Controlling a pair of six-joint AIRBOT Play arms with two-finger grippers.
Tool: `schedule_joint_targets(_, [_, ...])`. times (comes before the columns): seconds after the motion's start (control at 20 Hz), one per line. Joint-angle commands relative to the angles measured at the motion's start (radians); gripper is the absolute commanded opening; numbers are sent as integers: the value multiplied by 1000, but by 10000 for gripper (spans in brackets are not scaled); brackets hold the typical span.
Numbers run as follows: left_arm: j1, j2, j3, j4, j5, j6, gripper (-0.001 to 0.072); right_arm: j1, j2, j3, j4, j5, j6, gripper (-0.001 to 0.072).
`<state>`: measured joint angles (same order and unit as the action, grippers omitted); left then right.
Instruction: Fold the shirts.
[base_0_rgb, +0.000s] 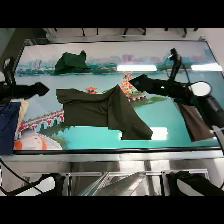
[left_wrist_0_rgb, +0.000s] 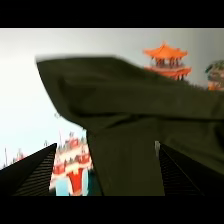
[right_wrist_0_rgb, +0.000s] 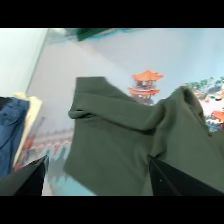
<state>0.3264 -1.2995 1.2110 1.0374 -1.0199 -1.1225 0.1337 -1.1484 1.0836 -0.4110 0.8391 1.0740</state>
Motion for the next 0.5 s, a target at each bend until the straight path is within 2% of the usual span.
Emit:
schedule_joint_targets(0.0, [101, 29, -206, -46, 50, -23, 708, -59, 108, -1, 2, 144, 22, 698])
schedule_joint_targets(0.05, [119, 16, -234, -43, 46, -23, 708, -56, 122, -1, 3, 158, 28, 698])
schedule_joint_targets(0.15, [156, -14, -288, -47, -46, -15, 708, -57, 135, -1, 1, 193, 55, 698])
schedule_joint_targets(0.35, [175, -90, -423, -310, -208, 272, 708, -56, 132, -2, 1, 203, 68, 698])
schedule_joint_targets(0.45, [158, -164, -445, -397, -238, 361, 708, -56, 132, -2, 1, 216, 90, 698])
